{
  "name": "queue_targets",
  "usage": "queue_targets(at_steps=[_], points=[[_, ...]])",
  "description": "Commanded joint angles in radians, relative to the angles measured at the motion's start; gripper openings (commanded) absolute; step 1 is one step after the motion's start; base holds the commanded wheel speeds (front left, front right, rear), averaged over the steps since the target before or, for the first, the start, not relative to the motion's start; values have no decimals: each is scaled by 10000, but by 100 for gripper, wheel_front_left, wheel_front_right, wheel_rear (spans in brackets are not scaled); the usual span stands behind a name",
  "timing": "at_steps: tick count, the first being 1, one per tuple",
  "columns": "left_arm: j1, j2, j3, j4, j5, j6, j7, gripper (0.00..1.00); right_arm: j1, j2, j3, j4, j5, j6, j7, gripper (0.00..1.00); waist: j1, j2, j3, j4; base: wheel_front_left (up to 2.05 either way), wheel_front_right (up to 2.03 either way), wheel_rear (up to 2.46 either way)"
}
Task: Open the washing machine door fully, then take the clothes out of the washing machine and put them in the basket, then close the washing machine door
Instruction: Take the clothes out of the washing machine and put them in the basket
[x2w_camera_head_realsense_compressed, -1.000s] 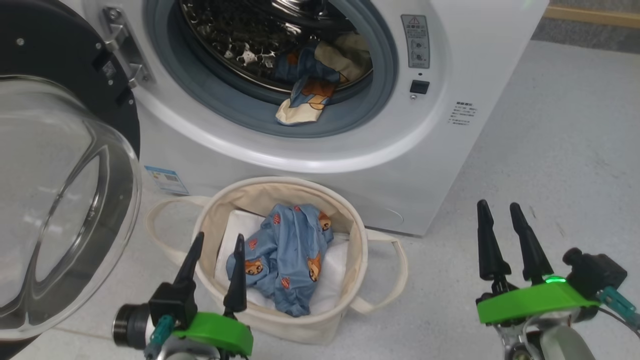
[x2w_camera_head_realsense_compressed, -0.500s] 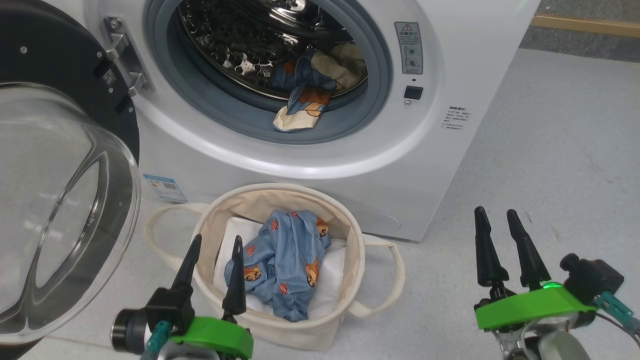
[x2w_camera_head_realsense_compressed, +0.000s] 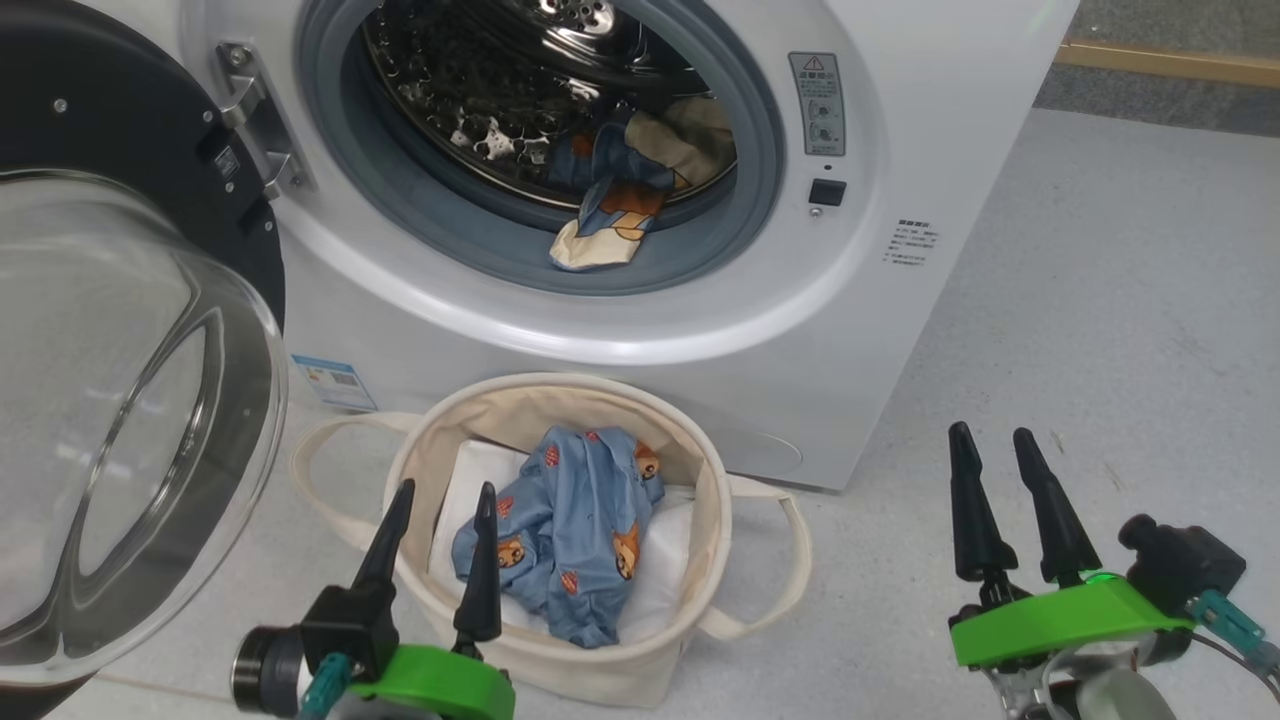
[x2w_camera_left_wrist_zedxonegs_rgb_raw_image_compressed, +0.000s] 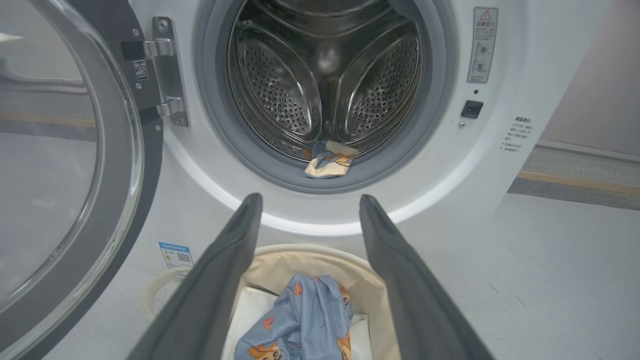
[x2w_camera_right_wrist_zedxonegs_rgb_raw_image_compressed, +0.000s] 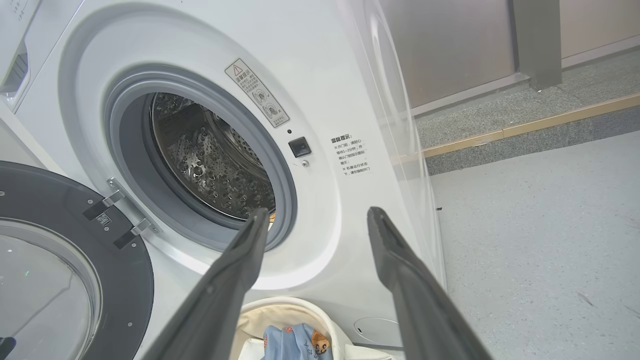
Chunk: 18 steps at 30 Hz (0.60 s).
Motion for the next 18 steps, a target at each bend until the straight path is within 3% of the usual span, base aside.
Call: queue_targets(at_steps=[1, 18], points=[[-102, 43, 256, -371, -94, 47, -47, 100, -85, -51, 225, -301, 26, 75, -120, 100, 0, -1, -6, 12, 0, 0, 0], [14, 43, 254, -533, -56, 185, -47, 100, -42, -51, 269, -267, 3, 75, -120, 100, 0, -1, -150, 32, 0, 0, 0]])
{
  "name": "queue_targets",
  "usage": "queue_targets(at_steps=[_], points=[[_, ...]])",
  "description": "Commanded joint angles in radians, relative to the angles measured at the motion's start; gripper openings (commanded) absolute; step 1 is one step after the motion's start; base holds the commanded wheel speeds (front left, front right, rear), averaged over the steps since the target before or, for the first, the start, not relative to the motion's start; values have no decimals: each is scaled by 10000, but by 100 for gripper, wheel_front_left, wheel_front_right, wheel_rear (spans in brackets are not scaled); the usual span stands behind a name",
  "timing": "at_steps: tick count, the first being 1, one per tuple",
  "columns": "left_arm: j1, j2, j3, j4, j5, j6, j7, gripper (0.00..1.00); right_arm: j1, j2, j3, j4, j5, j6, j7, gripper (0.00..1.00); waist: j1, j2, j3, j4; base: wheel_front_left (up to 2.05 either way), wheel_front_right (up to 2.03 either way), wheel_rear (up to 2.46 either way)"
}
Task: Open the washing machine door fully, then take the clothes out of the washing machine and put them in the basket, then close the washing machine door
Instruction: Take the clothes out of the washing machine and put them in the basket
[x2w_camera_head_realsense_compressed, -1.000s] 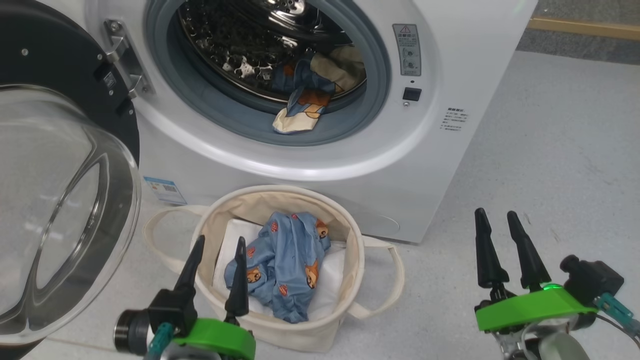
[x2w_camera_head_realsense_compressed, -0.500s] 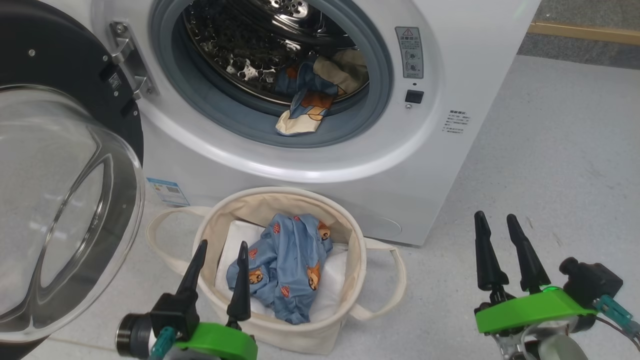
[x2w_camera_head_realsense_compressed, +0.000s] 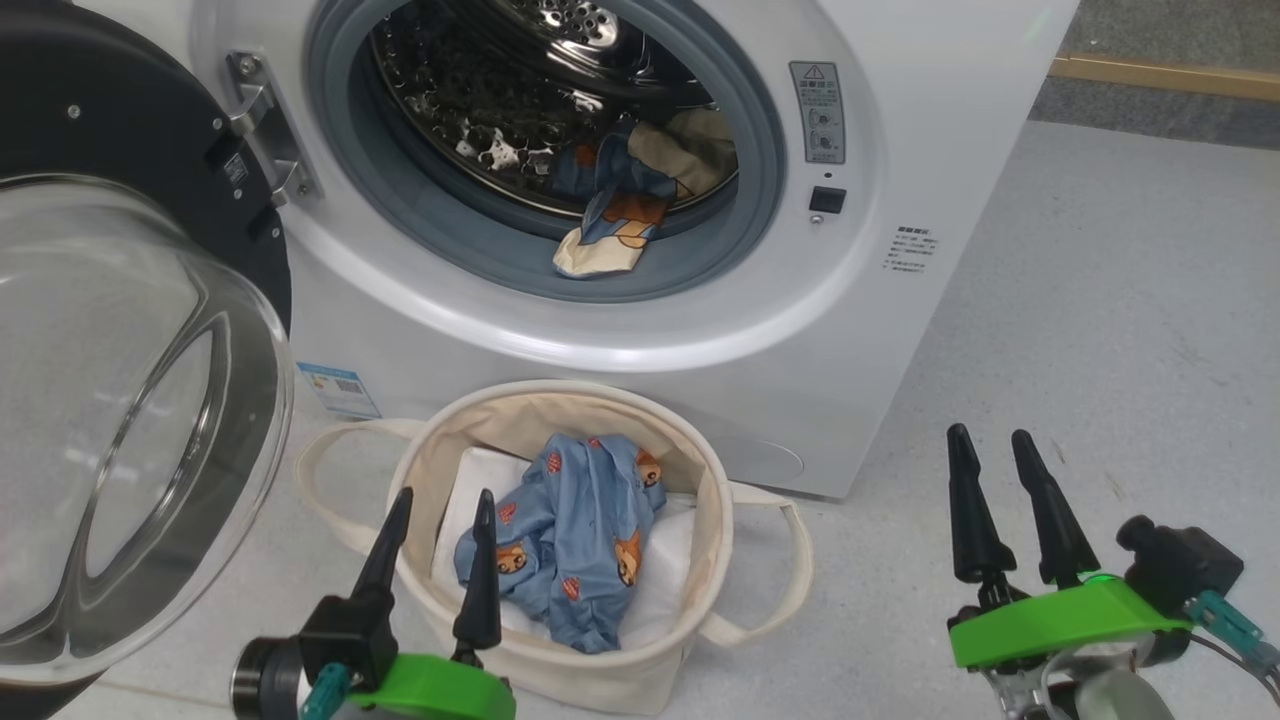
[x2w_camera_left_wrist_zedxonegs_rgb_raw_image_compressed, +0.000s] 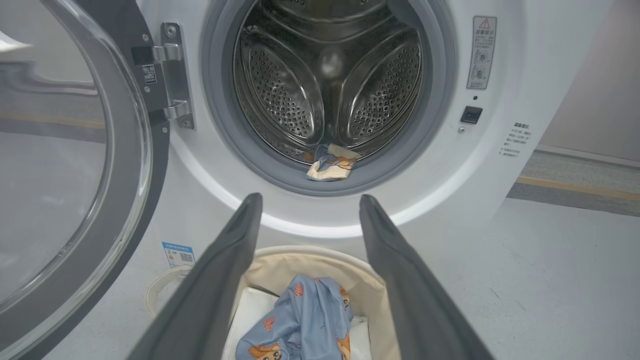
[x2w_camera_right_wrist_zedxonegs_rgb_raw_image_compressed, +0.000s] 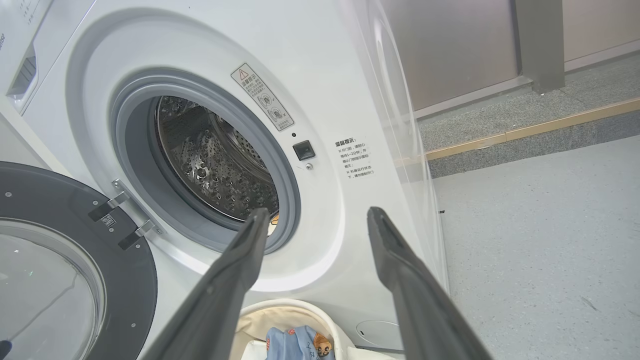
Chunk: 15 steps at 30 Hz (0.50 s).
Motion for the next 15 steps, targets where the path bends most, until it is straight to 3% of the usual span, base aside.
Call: queue_targets(at_steps=[1, 15], points=[[-185, 41, 294, -398, 11, 58, -47, 100, -56, -51, 243, -290, 5, 75, -120, 100, 0, -1, -12, -7, 0, 0, 0], [-105, 41, 321, -511, 187, 74, -47, 100, 18, -51, 182, -182, -816, 75, -120, 100, 0, -1, -104, -70, 0, 0, 0]])
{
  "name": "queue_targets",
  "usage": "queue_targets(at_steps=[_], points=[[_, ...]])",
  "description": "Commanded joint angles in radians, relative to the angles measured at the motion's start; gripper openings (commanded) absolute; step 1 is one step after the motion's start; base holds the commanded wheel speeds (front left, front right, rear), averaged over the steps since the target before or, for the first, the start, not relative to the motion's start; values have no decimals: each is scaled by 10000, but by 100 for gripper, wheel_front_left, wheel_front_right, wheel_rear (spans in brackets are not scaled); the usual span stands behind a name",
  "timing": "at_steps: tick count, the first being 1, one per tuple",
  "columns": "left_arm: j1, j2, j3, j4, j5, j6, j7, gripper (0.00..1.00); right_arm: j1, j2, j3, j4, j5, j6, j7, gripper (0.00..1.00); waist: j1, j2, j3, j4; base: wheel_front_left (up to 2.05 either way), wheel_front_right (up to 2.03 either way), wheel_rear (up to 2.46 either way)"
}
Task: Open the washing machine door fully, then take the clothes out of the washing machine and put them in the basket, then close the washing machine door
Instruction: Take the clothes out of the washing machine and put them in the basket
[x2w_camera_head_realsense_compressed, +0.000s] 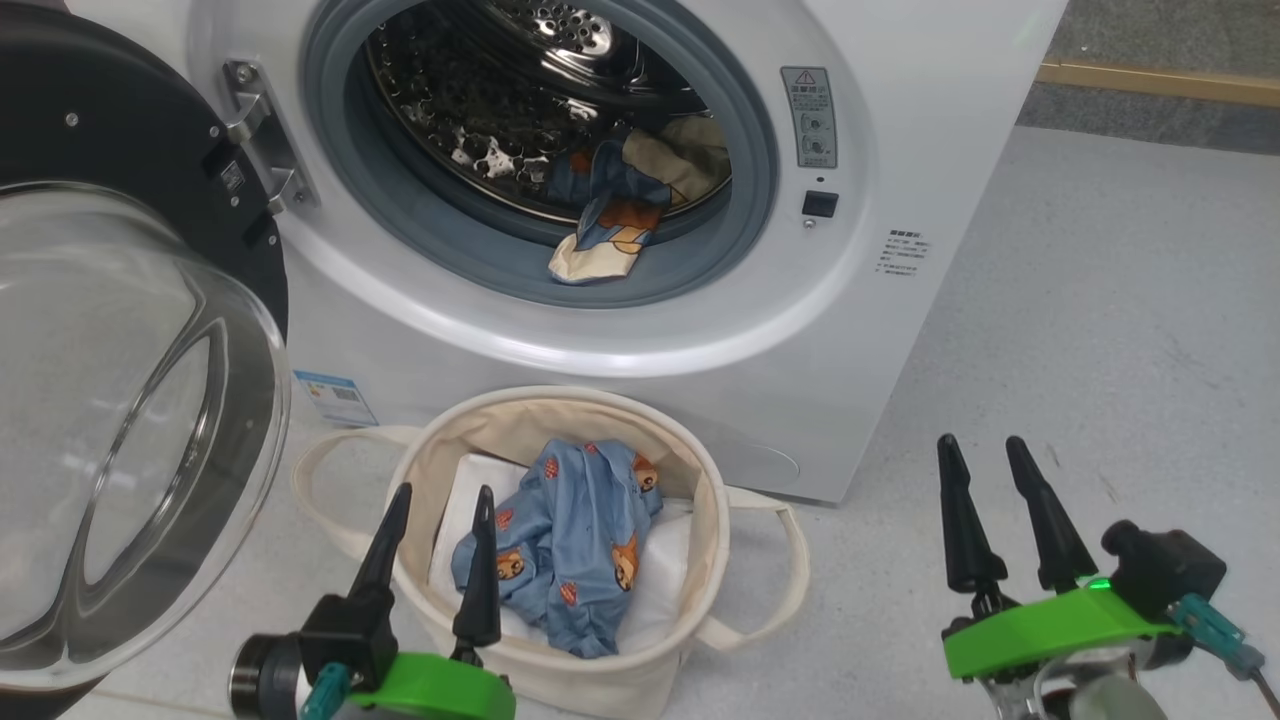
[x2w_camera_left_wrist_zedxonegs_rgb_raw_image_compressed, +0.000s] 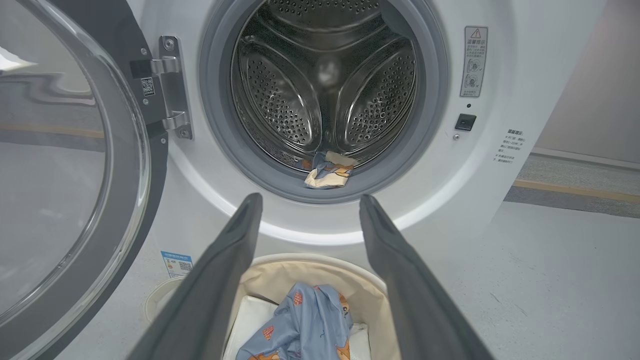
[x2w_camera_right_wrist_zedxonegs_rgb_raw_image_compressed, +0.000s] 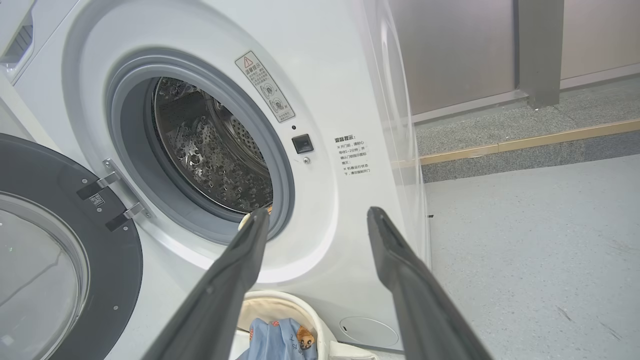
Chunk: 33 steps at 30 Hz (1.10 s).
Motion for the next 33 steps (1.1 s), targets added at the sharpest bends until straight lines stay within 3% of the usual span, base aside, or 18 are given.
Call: queue_targets(at_steps=[1, 20, 27, 33], points=[[-105, 41, 303, -369, 103, 28, -47, 100, -5, -51, 199, -253, 39, 75, -120, 100, 0, -1, -7, -1, 0, 0, 0], [-242, 41, 202, -312, 324, -111, -47, 100, -59, -50, 340, -272, 273, 75, -120, 100, 0, -1, 332, -151, 0, 0, 0], [-1317, 41, 71, -144, 572, -291, -47, 100, -411, -50, 475, -476, 465, 75, -120, 100, 0, -1, 1560, -459, 0, 0, 0], [-3228, 262, 125, 562, 805, -880, -47, 100, -1011, -50, 709, -629, 859, 75, -120, 100, 0, -1, 3105, -978, 0, 0, 0]])
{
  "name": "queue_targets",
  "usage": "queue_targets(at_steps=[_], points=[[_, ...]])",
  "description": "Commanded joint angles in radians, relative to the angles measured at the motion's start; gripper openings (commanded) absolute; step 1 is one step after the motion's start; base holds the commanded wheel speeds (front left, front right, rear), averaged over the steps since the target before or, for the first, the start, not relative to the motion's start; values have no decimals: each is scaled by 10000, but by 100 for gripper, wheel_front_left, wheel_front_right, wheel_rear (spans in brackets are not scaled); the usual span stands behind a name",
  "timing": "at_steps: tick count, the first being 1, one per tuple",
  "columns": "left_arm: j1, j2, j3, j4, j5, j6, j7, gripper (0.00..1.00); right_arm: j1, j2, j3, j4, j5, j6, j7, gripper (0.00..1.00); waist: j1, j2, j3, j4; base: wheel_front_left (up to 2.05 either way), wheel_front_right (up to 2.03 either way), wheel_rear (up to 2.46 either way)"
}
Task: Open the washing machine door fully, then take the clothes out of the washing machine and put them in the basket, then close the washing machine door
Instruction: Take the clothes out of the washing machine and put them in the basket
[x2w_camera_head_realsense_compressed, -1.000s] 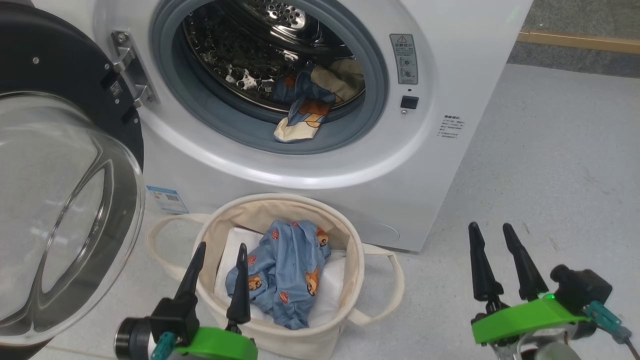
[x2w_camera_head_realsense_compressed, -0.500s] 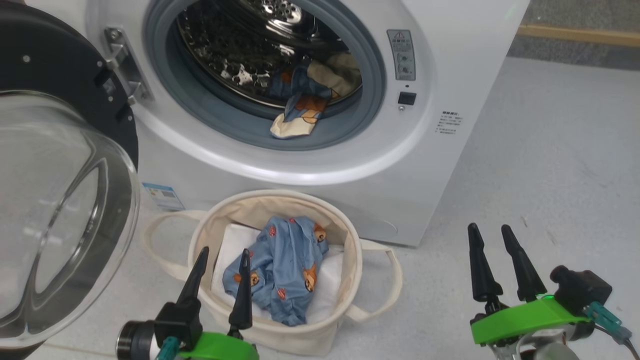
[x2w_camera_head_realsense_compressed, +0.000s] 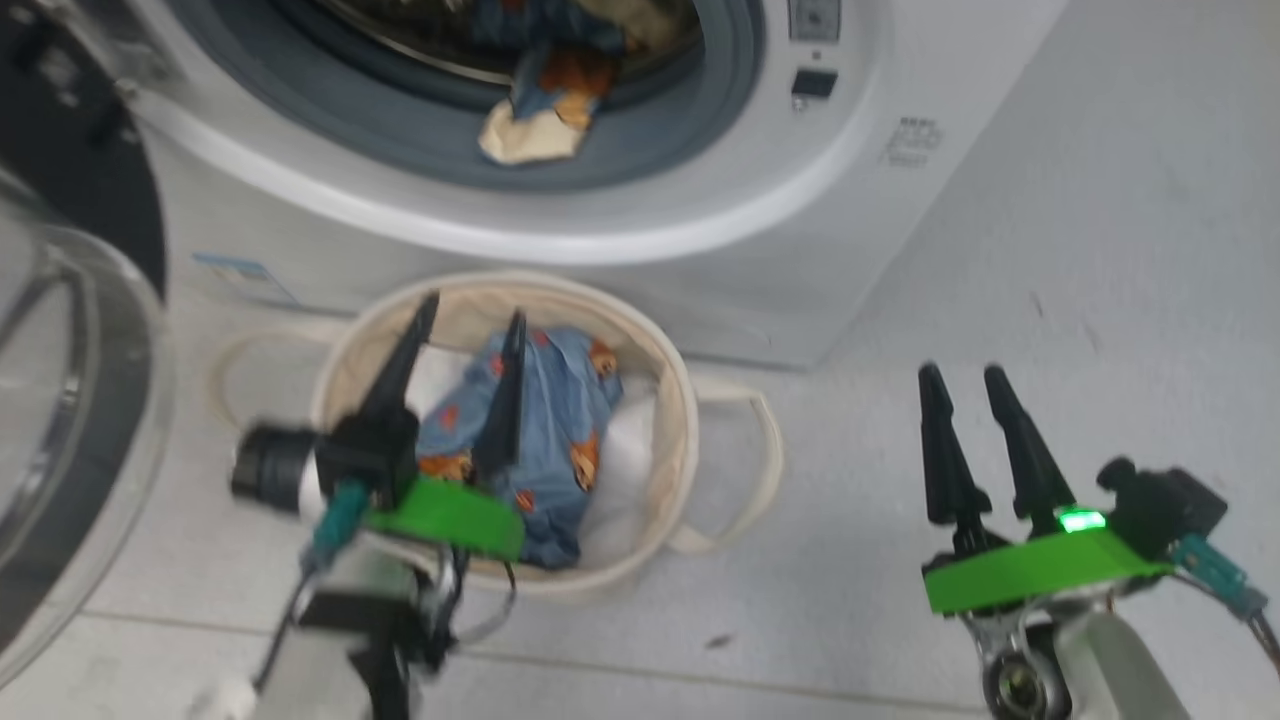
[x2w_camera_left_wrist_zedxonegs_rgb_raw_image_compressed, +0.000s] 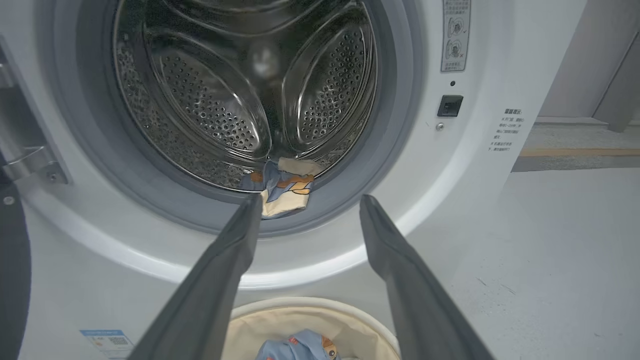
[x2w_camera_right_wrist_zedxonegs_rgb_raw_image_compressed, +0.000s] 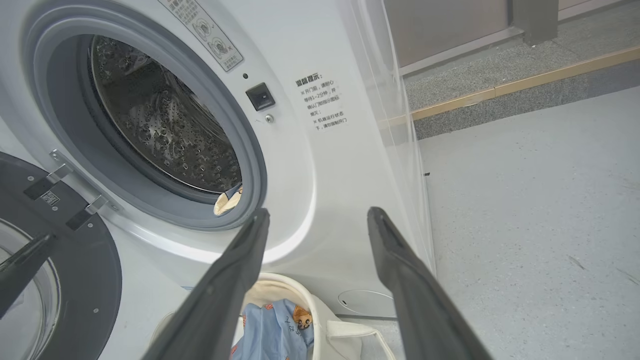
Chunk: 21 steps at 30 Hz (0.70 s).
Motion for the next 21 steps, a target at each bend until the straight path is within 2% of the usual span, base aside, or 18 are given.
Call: queue_targets(at_steps=[1, 6, 10, 14, 21], points=[[-848, 317, 310, -12, 164, -163, -47, 100, -399, -50, 309, -372, 138, 75, -120, 100, 0, 0, 1142, -520, 0, 0, 0], [-2893, 869, 422, 856, 240, -709, 89, 100, -1030, -50, 512, -454, 490, 75, -120, 100, 0, 0, 2187, -1036, 0, 0, 0], [-4375, 1323, 667, 1691, 48, -1099, 758, 100, -1423, -50, 583, -483, 707, 75, -120, 100, 0, 0, 2658, -1439, 0, 0, 0], [-5578, 1536, 764, 2517, -290, -1472, 1377, 100, -1605, -50, 577, -464, 881, 75, -120, 100, 0, 0, 2871, -1669, 0, 0, 0], [-7249, 1731, 576, 4348, -257, -1579, 2166, 100, -1776, -50, 757, -435, 1050, 75, -120, 100, 0, 0, 3017, -1904, 0, 0, 0]])
